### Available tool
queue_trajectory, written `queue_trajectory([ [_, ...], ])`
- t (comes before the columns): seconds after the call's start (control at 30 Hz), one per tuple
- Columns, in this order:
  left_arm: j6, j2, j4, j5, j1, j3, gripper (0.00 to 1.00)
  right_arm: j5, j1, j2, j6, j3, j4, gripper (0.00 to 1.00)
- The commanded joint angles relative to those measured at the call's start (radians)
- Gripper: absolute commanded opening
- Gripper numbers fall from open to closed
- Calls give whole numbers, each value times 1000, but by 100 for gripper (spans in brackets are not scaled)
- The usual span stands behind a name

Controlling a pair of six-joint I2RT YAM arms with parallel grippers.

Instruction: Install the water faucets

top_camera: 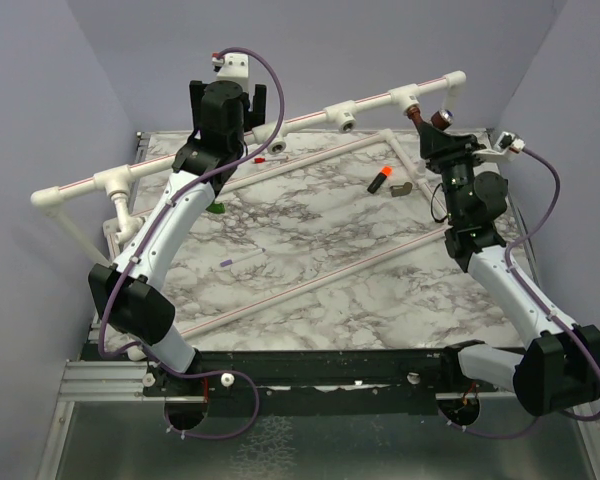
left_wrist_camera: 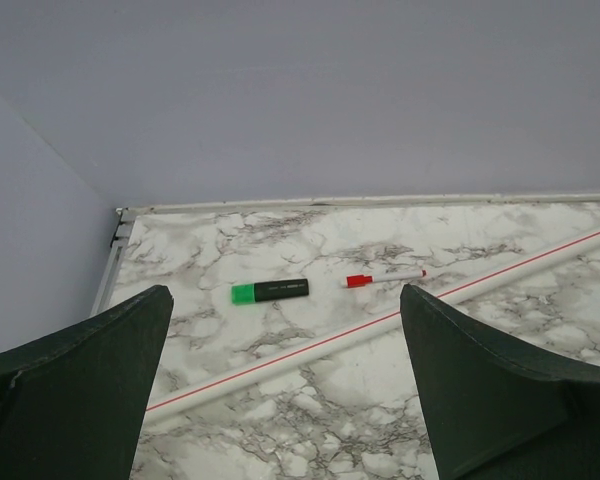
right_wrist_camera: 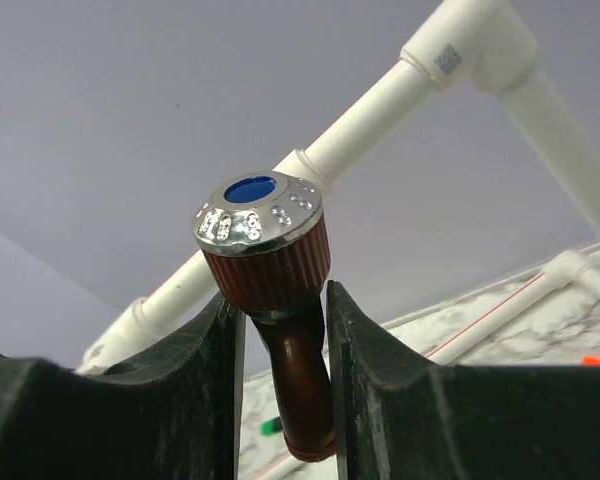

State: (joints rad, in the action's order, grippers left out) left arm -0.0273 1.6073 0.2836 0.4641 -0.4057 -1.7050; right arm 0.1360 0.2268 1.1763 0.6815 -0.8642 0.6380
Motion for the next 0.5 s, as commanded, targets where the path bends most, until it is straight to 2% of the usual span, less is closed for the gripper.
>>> queue_trajectory([
  [0.0,7,2,74,-41,-39,29,97,-30,36,11,563,51,-84,1],
  [0.27,5,5,73,-39,-41,28,97,-122,37,26,870,63,-136,0],
  [0.47,2,12,74,-38,-41,26,97,-130,36,-10,917,36,-224,1],
])
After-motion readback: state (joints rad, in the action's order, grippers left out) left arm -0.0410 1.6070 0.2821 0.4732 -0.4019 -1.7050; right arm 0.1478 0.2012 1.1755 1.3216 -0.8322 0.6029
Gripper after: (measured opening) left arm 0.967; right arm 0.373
